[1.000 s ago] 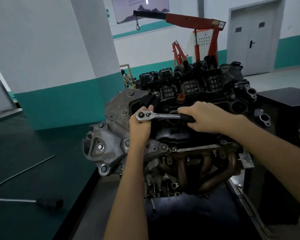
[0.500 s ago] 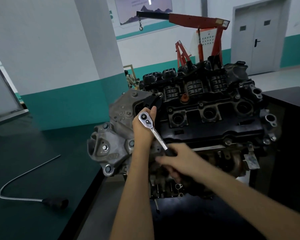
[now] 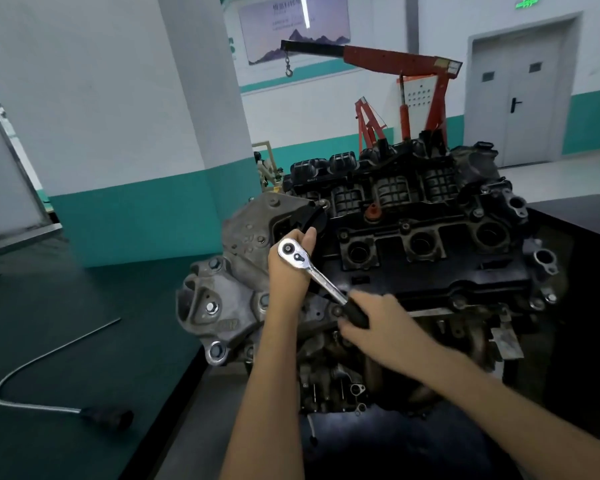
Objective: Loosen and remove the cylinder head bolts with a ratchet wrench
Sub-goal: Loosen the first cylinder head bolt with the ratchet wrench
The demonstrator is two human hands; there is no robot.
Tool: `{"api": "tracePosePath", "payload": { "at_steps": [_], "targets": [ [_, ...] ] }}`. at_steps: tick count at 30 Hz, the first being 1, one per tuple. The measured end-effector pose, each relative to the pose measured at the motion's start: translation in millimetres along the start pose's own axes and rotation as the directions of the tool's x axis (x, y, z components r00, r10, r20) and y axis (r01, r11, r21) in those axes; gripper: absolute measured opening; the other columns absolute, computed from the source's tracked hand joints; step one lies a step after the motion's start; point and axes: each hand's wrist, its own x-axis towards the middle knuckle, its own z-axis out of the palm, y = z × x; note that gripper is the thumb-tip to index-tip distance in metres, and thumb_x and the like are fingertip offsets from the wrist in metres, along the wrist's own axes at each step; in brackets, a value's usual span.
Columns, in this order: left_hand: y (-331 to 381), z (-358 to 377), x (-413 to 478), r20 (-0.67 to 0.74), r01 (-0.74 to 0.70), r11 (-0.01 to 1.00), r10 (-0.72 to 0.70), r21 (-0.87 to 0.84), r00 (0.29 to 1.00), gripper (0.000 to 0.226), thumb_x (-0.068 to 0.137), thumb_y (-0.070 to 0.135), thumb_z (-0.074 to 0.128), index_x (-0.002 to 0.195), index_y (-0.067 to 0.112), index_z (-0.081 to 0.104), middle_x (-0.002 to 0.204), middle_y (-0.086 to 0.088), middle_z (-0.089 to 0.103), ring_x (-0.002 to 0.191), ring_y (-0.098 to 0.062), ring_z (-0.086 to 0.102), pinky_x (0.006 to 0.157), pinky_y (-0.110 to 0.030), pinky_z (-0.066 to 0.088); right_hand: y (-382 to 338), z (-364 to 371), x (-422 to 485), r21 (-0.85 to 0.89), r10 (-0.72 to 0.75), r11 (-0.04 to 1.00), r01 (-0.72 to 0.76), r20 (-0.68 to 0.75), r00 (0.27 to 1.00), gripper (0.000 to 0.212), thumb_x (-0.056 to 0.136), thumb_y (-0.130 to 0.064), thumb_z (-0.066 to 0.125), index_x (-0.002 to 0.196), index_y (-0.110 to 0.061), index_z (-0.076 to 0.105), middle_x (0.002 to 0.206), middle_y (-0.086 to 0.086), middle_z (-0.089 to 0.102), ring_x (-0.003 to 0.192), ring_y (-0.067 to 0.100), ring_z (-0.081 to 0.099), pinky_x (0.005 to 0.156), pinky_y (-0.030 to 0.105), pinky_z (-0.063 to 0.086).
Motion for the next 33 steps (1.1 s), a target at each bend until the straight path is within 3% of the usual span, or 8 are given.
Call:
{"api": "tracePosePath", "payload": {
  "at_steps": [6,11,14,18,20,24,29,33],
  "targets": [
    [0,0,-1,-0.035,-0.023,0.989,0.029,0.145,0.999,0.041,0.093,0.027,0.062,0.063,0.01,0.041,0.058,-0.005,0.037,0.056,-0.013,0.032,0.052,-0.021,0.029,-22,64,-16,0.289,0.109,0.953,-0.088,-0.06,0.992,0.011,0.085,-0.013,0.058,0.087,-0.017,0.048,0.064,-0.002,0.054,0.051,0.003,0.053,0.047,0.008,0.035],
    [-2,-1,0,0.004,0.005,0.994,-0.006,0.113,1.0,0.041,0.088,0.022,0.069,0.057,0.015,0.043,0.048,0.008,0.036,0.049,-0.006,0.031,0.049,-0.019,0.029,8,-19,12,-0.076,-0.08,0.993,0.094,0.164,0.983,0.017,0.082,-0.017,0.066,0.075,-0.015,0.05,0.062,-0.005,0.05,0.055,0.008,0.046,0.054,0.021,0.034],
    [-1,-1,0,0.026,0.033,0.997,-0.035,0.066,0.999,0.04,0.09,0.017,0.066,0.058,0.011,0.043,0.048,0.011,0.037,0.049,-0.004,0.032,0.049,-0.016,0.028,6,-82,53,-0.353,-0.134,0.905,0.236,0.291,0.947,0.021,0.085,-0.022,0.065,0.072,-0.024,0.049,0.058,-0.009,0.05,0.051,0.003,0.049,0.054,0.021,0.039],
    [1,0,1,-0.018,0.033,0.999,-0.033,0.028,0.999,0.04,0.093,0.011,0.059,0.06,0.014,0.036,0.057,0.003,0.033,0.055,-0.007,0.028,0.053,-0.022,0.027,-4,-103,81,-0.464,-0.142,0.842,0.276,0.303,0.942,0.024,0.082,-0.02,0.064,0.066,-0.028,0.048,0.065,-0.007,0.054,0.059,0.011,0.056,0.06,0.03,0.047],
    [-1,2,0,-0.033,0.025,1.0,-0.025,0.01,0.999,0.047,0.093,0.008,0.057,0.058,0.018,0.029,0.054,0.008,0.028,0.05,-0.005,0.025,0.05,-0.02,0.025,3,-85,64,-0.416,-0.104,0.889,0.194,0.229,0.968,0.021,0.082,-0.021,0.063,0.067,-0.027,0.049,0.064,-0.006,0.053,0.057,0.013,0.056,0.057,0.029,0.046],
    [0,4,-2,-0.031,-0.036,0.997,0.038,0.068,0.999,0.048,0.095,0.009,0.056,0.059,0.018,0.026,0.055,0.005,0.024,0.049,-0.005,0.024,0.049,-0.019,0.023,10,-21,9,-0.052,-0.02,0.998,0.023,0.056,0.998,0.017,0.083,-0.017,0.064,0.073,-0.015,0.051,0.059,-0.003,0.051,0.052,0.014,0.05,0.049,0.018,0.037],
    [1,3,-6,-0.035,-0.056,0.998,0.058,0.042,0.998,0.046,0.097,0.013,0.056,0.061,0.018,0.028,0.062,-0.01,0.028,0.06,-0.019,0.026,0.053,-0.029,0.024,-23,60,-20,0.359,0.116,0.928,-0.101,-0.021,0.993,0.012,0.084,-0.009,0.057,0.084,-0.019,0.051,0.063,-0.005,0.054,0.05,0.001,0.053,0.046,0.007,0.034],
    [-1,2,-3,-0.046,-0.02,0.999,0.022,0.049,0.999,0.046,0.095,0.017,0.059,0.06,0.017,0.03,0.059,-0.006,0.03,0.058,-0.014,0.027,0.053,-0.025,0.026,-8,35,-9,0.153,0.027,0.988,-0.033,0.042,0.999,0.011,0.082,-0.01,0.058,0.091,-0.012,0.054,0.073,0.007,0.059,0.066,0.02,0.055,0.06,0.023,0.04]
  ]
}}
